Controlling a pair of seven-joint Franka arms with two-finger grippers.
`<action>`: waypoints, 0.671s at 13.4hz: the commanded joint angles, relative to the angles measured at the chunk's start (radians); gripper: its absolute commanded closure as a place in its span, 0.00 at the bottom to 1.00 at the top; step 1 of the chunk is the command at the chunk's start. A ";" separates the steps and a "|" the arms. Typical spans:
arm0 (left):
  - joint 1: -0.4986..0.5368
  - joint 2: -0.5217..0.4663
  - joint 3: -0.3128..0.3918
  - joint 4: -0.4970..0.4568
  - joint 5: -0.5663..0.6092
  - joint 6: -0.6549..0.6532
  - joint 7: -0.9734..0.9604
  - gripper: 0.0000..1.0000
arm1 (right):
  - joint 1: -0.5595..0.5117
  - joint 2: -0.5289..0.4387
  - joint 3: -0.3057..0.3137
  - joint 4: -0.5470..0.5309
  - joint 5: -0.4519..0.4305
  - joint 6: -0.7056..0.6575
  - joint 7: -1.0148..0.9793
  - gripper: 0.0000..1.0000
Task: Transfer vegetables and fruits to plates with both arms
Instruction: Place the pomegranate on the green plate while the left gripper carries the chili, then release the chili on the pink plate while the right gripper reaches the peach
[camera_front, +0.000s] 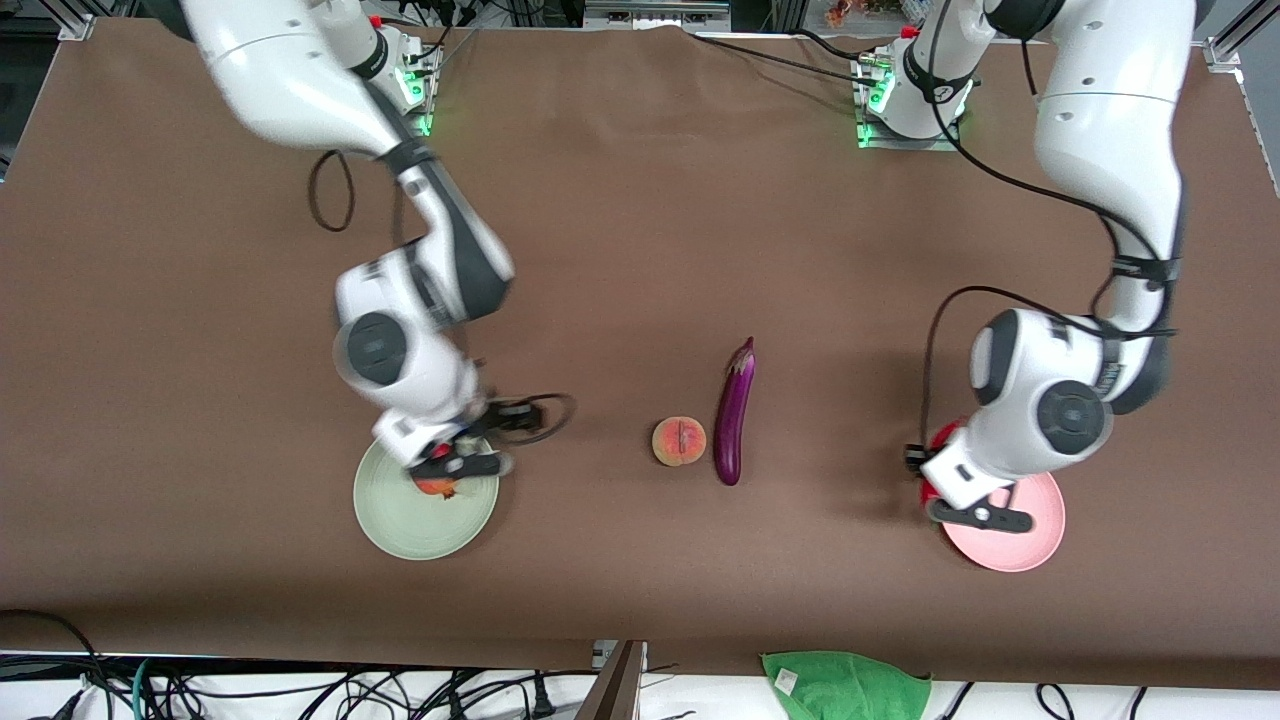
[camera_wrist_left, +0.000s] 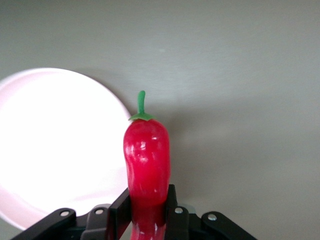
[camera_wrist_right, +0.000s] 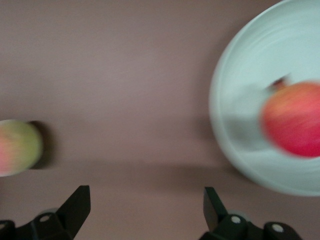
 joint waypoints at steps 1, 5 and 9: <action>0.063 0.019 0.015 0.022 -0.018 0.025 0.197 1.00 | 0.132 0.086 -0.021 0.019 -0.001 0.197 0.259 0.00; 0.114 0.065 0.015 0.020 -0.024 0.123 0.268 1.00 | 0.184 0.191 -0.022 0.097 -0.002 0.406 0.354 0.00; 0.111 0.102 0.015 0.020 -0.101 0.158 0.256 1.00 | 0.192 0.237 -0.025 0.135 -0.025 0.503 0.348 0.00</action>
